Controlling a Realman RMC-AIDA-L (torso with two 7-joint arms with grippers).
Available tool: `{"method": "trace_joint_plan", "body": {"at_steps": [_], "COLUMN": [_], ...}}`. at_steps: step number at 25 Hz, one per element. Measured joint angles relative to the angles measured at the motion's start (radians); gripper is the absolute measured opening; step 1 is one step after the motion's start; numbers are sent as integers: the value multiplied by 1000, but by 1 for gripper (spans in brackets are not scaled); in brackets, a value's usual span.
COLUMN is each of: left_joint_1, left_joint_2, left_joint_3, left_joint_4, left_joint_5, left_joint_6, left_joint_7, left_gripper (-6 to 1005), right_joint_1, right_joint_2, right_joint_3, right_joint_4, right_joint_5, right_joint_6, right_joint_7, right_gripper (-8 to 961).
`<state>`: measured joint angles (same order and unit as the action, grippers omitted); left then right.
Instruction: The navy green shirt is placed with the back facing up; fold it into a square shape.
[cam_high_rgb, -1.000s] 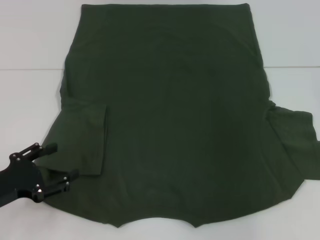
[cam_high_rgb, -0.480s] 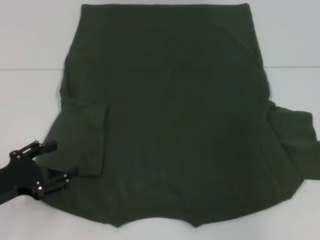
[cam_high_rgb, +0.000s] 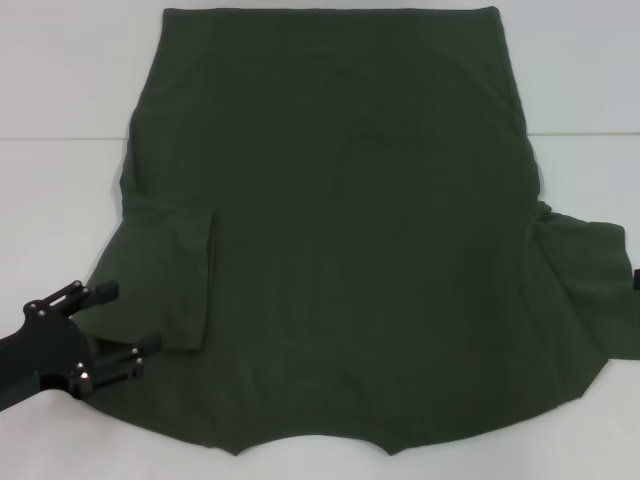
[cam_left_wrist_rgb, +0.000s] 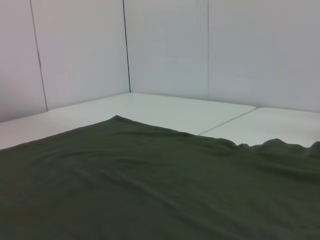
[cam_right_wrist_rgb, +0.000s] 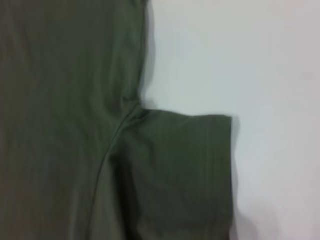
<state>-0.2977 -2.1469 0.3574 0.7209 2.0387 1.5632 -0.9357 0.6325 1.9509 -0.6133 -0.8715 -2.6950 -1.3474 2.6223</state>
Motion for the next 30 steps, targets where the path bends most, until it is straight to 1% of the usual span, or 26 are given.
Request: {"method": "trace_joint_plan", "body": {"at_steps": [2,10,17,22,30], "left_joint_1": [-1,-5,-5,-6,-9], "left_joint_2": [-1,-1,-1,-1,-1], "left_joint_3": [0,1,4,5,2], "left_joint_4": [0,0,-1,-2,-10], "left_joint_5": [0,0,0,0,0], "left_joint_6": [0,-3,-13,-15,-22], "left_joint_7": [0,0,0,0,0], "left_gripper": [851,851,851,851,851], "right_joint_1": [0,24,36,42,50], "right_joint_2": [4,13,19,28,24], "right_joint_3": [-8,-40,-47,-61,-67], "right_joint_4": [3,57,65,70,83], "right_joint_5": [-1,1,7,8,4], "right_joint_6": [12,55,72,84,86], "right_joint_7": [-3,-15,-15,-15,-11], "right_gripper": [850,840,838,836,833]}}
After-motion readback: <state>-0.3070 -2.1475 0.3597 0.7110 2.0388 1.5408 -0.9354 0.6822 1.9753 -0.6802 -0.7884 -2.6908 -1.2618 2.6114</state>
